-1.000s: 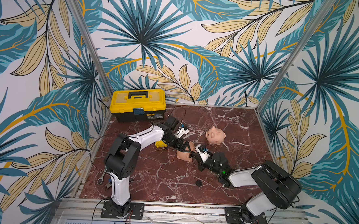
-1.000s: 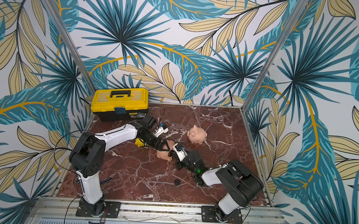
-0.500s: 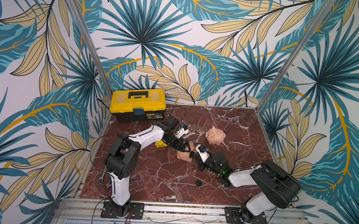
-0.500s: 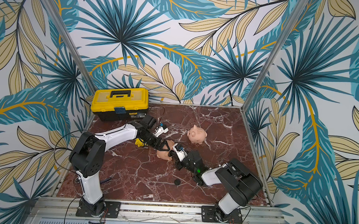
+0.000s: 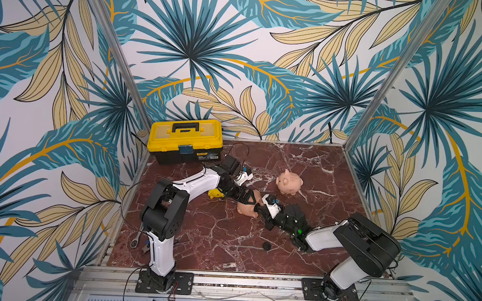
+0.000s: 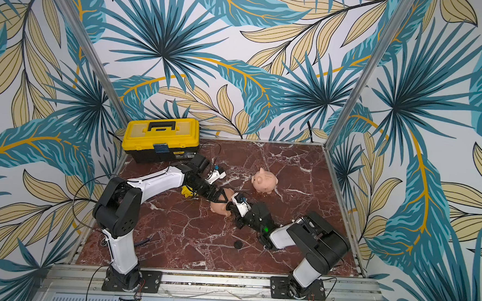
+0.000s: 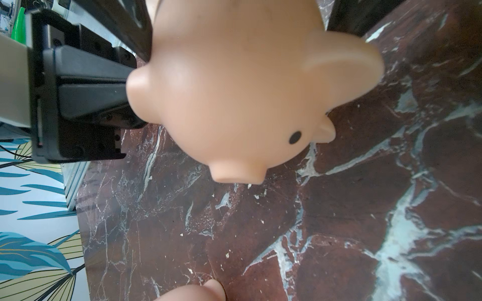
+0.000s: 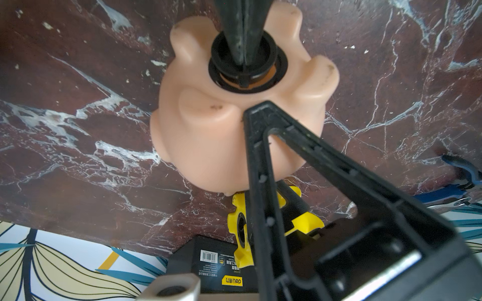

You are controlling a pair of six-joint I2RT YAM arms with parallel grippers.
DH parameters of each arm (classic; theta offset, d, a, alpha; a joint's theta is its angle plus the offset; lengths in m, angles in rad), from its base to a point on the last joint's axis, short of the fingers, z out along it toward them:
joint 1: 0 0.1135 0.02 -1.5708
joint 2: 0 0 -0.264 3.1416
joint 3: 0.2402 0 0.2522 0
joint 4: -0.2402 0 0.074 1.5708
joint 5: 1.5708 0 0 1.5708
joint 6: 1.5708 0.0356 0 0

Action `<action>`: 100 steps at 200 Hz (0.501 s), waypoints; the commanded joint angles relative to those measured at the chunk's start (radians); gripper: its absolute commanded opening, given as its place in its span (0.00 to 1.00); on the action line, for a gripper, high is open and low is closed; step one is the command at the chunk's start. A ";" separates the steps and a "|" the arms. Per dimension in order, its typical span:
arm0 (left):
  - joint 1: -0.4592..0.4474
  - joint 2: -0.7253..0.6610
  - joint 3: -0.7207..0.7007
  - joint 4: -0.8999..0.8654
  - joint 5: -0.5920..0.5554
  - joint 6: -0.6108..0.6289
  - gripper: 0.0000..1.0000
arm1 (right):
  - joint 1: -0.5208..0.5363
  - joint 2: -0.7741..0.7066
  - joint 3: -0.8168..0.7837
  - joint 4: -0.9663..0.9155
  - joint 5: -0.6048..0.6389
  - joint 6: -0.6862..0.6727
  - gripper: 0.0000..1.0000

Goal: Close piggy banks
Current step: Insert the knob into the piggy bank.

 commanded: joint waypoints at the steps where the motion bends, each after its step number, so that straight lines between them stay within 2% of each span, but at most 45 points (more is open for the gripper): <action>1: -0.006 0.046 -0.005 -0.028 0.002 0.007 0.99 | 0.000 0.020 0.011 0.028 0.013 0.032 0.00; 32: -0.006 0.045 -0.005 -0.027 0.002 0.006 0.99 | 0.000 0.014 0.007 0.033 0.038 0.047 0.00; 100: -0.008 0.050 -0.006 -0.028 0.004 0.005 0.99 | -0.001 0.021 0.005 0.078 0.013 0.074 0.00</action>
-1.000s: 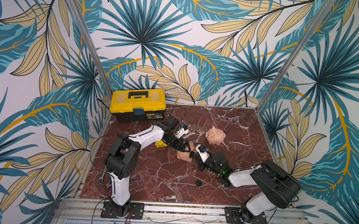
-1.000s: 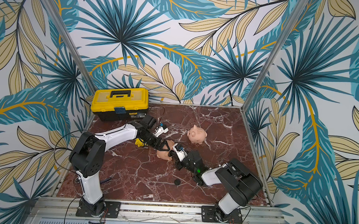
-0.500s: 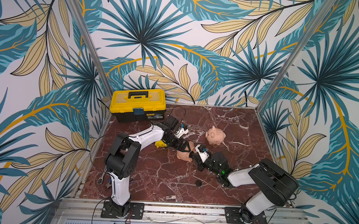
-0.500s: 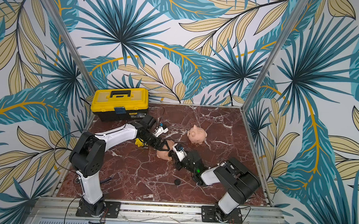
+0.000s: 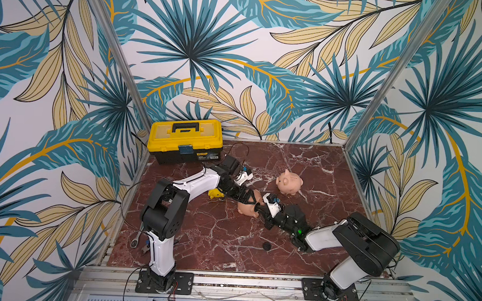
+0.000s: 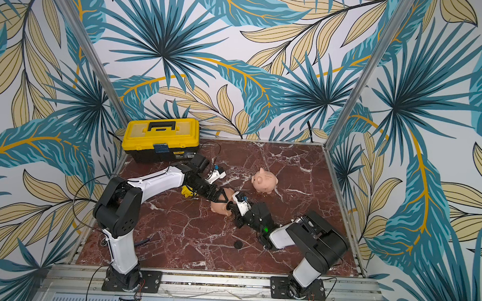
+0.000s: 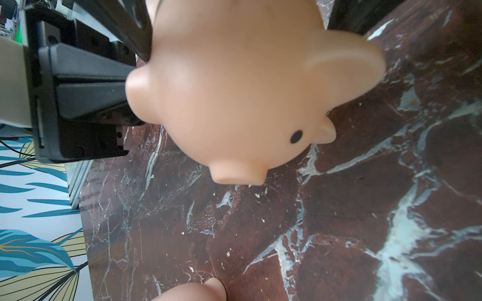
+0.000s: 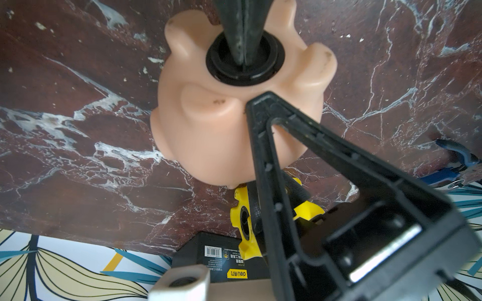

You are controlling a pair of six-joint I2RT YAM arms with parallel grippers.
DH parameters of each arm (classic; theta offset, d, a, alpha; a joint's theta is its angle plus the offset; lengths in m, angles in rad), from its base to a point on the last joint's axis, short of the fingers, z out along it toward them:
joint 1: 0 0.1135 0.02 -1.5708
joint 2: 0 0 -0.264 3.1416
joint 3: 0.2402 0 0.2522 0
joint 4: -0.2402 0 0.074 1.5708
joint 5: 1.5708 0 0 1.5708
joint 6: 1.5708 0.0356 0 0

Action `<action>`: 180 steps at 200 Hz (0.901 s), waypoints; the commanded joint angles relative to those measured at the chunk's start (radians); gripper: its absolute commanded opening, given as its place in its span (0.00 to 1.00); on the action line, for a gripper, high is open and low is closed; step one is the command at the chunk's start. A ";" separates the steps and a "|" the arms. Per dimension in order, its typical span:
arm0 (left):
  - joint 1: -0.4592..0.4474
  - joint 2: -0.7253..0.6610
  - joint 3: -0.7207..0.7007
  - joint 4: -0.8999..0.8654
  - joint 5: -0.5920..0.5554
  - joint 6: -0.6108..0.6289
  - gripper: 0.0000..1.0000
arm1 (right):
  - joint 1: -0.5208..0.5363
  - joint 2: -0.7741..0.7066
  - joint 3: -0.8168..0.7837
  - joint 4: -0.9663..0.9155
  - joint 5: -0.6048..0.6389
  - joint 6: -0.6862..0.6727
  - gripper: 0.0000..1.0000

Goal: Close piggy banks
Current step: Insert the knob into the piggy bank, then screw the knob on the piggy bank.

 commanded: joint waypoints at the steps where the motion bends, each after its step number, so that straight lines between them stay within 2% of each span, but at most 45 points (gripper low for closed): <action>1: -0.009 0.044 -0.006 -0.033 -0.010 0.009 0.99 | -0.001 0.012 0.005 0.048 0.004 0.019 0.00; 44: -0.010 0.045 -0.004 -0.033 -0.008 0.008 0.99 | -0.001 0.033 0.014 0.036 0.004 0.018 0.00; 103: -0.014 0.052 -0.001 -0.033 -0.017 0.009 0.99 | 0.000 0.029 0.036 0.003 -0.006 0.089 0.00; 156: -0.028 0.053 -0.001 -0.032 -0.055 0.009 0.99 | 0.000 0.020 0.096 -0.085 -0.039 0.256 0.00; 180: -0.035 0.056 -0.001 -0.027 -0.060 0.004 0.99 | -0.002 0.025 0.103 -0.053 -0.044 0.355 0.00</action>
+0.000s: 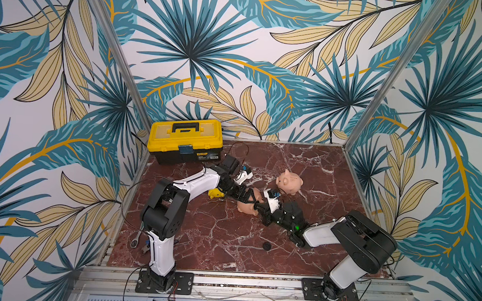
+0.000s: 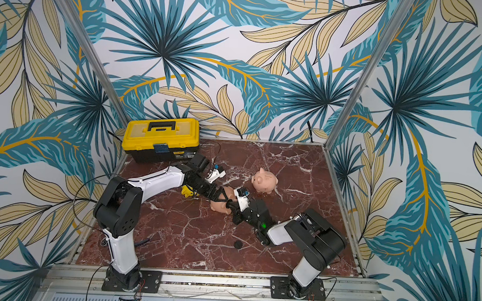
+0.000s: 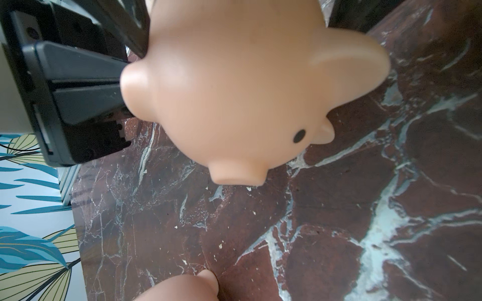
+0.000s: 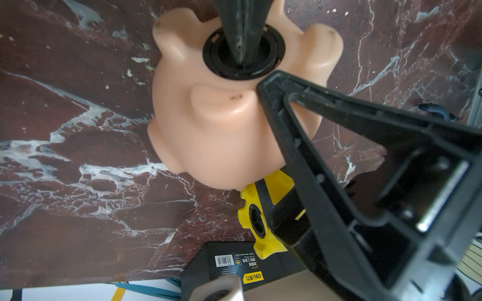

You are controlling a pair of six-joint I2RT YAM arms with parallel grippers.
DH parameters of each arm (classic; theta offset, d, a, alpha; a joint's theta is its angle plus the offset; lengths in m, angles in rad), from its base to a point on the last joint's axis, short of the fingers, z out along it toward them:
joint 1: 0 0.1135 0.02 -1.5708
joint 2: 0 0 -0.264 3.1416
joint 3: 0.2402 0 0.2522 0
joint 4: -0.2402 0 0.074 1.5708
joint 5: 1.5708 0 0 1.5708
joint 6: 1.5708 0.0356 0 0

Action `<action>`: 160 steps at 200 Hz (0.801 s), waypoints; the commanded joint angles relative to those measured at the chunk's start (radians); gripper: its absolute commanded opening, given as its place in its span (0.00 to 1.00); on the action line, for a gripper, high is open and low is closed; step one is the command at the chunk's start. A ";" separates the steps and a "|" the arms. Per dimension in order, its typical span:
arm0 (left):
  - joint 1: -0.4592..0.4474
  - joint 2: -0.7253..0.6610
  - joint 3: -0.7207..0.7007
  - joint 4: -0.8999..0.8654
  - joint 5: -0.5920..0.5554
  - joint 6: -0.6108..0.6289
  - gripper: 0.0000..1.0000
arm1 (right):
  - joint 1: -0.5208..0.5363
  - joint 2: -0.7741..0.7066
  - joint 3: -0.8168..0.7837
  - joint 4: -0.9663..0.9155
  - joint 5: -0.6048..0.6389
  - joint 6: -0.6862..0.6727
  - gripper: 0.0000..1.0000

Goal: Close piggy banks
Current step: Screw the knob on the piggy bank.

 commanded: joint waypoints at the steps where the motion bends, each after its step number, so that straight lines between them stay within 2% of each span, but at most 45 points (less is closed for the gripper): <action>1: -0.035 0.052 -0.004 -0.045 -0.027 0.003 0.99 | 0.006 0.004 0.037 0.022 -0.025 0.138 0.00; 99: -0.037 0.029 -0.050 0.014 -0.031 -0.026 0.99 | 0.003 -0.038 0.073 -0.024 0.030 0.451 0.00; 160: -0.037 0.006 -0.085 0.070 -0.037 -0.052 0.96 | 0.003 -0.043 0.111 -0.060 -0.018 0.620 0.00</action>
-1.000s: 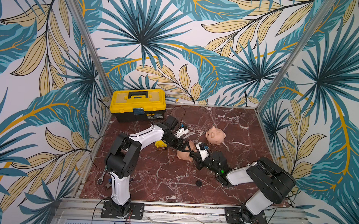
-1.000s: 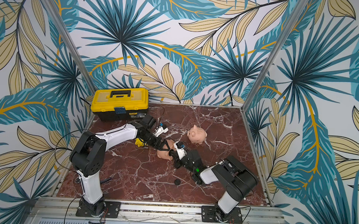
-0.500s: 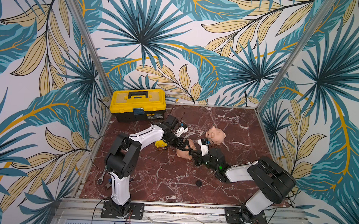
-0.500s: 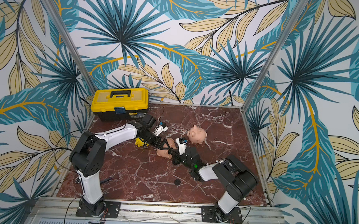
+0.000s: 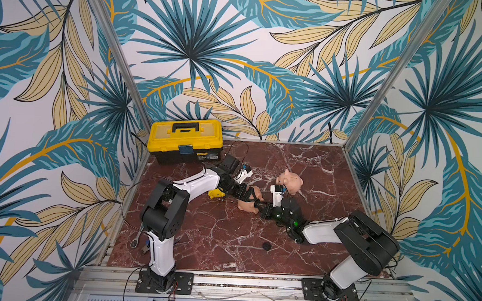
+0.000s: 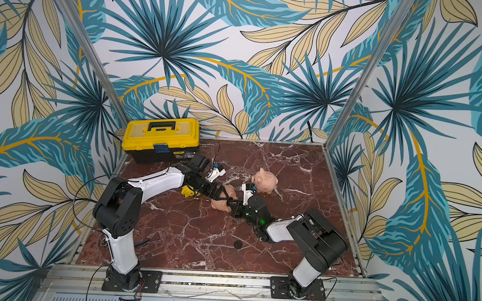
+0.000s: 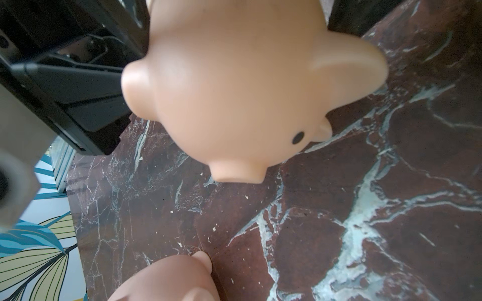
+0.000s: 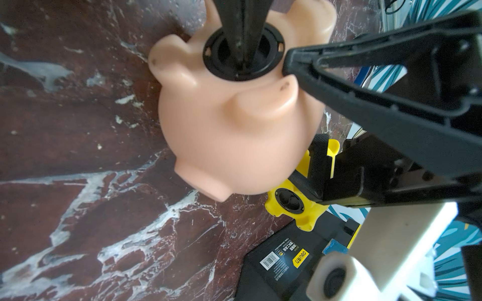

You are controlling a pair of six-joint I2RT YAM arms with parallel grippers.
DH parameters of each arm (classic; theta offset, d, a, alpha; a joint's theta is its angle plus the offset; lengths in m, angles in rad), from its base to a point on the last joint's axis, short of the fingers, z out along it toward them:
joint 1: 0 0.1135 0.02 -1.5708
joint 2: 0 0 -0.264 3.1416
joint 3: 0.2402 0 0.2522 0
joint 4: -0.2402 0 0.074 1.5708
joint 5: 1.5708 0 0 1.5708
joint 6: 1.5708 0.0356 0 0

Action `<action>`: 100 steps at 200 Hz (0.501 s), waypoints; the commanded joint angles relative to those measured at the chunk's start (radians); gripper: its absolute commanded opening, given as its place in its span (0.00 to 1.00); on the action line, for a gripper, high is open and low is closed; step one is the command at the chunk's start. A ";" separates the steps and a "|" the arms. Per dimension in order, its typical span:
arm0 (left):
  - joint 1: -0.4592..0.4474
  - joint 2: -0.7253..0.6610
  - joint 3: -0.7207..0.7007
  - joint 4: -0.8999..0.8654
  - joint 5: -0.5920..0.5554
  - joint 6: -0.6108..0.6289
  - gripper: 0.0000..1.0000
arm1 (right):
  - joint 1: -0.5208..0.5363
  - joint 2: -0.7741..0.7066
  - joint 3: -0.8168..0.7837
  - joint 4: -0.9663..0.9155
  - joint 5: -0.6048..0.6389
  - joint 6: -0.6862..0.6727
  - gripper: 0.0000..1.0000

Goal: Close piggy banks
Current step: Screw the knob on the piggy bank.

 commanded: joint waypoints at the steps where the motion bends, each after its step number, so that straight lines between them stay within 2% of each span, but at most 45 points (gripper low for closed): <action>1: -0.034 0.016 -0.063 -0.003 -0.013 -0.006 0.96 | 0.008 -0.022 0.057 0.058 -0.049 0.112 0.00; 52: -0.034 -0.002 -0.090 0.025 -0.013 -0.011 0.96 | 0.004 -0.013 0.076 0.055 -0.065 0.268 0.00; 100: -0.034 -0.014 -0.116 0.051 -0.019 -0.014 0.96 | 0.002 -0.021 0.085 0.039 -0.068 0.356 0.00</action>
